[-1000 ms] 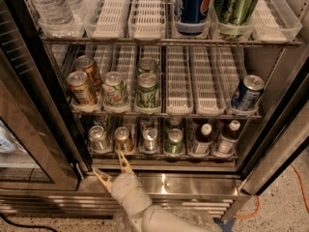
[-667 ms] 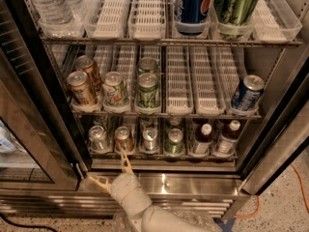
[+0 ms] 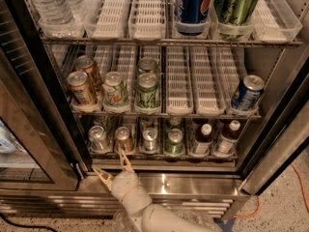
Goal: Pick 7up can from bottom shelf of fridge
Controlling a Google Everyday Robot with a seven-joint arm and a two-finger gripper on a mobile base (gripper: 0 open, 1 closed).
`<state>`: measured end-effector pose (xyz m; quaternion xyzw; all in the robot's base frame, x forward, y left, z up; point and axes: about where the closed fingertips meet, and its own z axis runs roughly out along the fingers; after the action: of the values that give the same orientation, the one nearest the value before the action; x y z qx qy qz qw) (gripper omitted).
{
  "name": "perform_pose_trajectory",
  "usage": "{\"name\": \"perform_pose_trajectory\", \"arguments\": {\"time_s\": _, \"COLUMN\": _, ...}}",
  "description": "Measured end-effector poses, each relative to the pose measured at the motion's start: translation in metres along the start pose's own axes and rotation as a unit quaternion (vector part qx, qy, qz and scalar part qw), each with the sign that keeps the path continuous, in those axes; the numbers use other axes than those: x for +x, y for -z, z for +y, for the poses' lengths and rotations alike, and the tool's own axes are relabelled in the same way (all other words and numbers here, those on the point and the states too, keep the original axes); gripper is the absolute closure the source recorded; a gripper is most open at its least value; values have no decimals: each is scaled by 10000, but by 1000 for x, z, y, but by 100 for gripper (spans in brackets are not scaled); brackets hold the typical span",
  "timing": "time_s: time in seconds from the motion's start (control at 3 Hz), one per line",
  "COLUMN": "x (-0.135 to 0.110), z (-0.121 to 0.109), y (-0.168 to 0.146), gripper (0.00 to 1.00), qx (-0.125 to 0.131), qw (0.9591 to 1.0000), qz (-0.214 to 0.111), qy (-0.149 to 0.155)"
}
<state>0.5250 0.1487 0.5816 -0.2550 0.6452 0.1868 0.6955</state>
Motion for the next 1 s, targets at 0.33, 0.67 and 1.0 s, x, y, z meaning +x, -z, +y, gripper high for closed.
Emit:
{"name": "perform_pose_trajectory", "arguments": {"time_s": 0.33, "x": 0, "z": -2, "y": -5, "gripper": 30, "qx": 34, "qw": 10000, "qz": -25, "qy": 4}}
{"name": "perform_pose_trajectory", "arguments": {"time_s": 0.67, "x": 0, "z": -6, "y": -12, "gripper": 24, "qx": 65, "qw": 9999, "qz": -76, "qy": -14}}
{"name": "perform_pose_trajectory", "arguments": {"time_s": 1.0, "x": -2, "z": -11, "y": -23, "gripper": 22, "qx": 58, "qw": 9999, "qz": -127, "qy": -9}}
